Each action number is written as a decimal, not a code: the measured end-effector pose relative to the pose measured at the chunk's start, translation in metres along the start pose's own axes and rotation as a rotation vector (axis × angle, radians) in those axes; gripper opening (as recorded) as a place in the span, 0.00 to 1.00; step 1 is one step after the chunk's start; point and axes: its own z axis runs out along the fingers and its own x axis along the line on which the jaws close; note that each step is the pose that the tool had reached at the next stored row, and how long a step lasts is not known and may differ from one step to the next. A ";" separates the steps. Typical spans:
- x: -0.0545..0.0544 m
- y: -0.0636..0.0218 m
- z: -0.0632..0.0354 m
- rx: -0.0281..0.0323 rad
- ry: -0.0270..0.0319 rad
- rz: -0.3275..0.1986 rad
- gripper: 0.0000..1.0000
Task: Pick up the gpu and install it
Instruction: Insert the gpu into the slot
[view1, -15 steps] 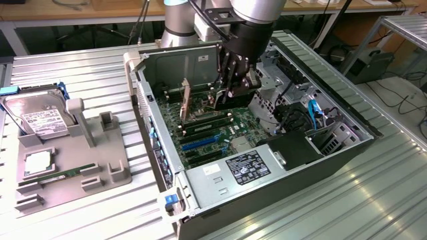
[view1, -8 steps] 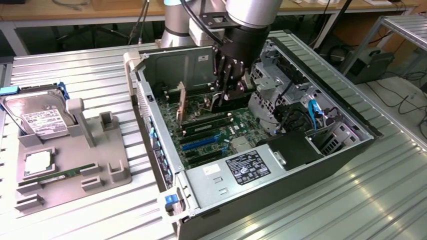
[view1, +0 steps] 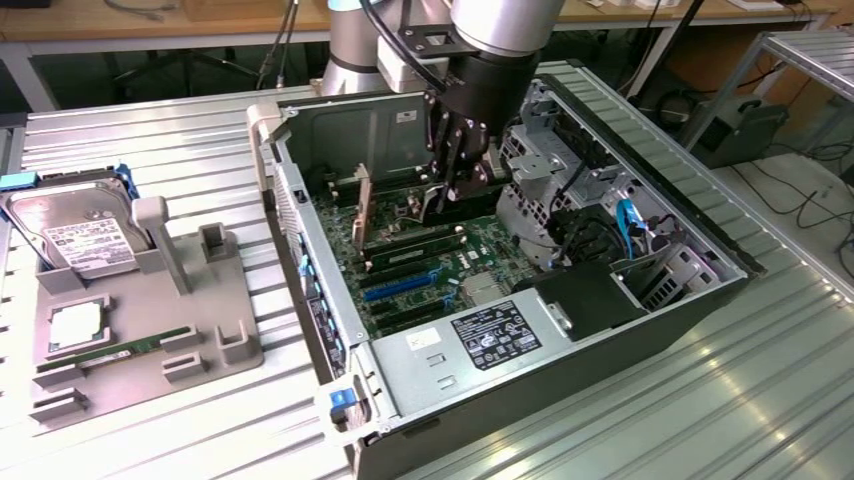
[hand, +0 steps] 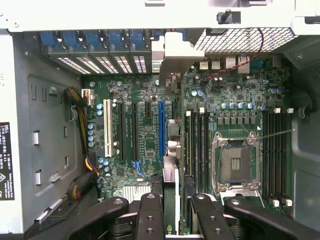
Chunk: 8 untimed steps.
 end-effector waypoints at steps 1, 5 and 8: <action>0.000 0.0000 0.0000 0.0000 0.0000 0.000 0.26; 0.000 0.0000 0.0001 0.0000 0.0000 0.000 0.26; 0.000 0.0003 0.0018 0.0001 -0.0002 0.000 0.26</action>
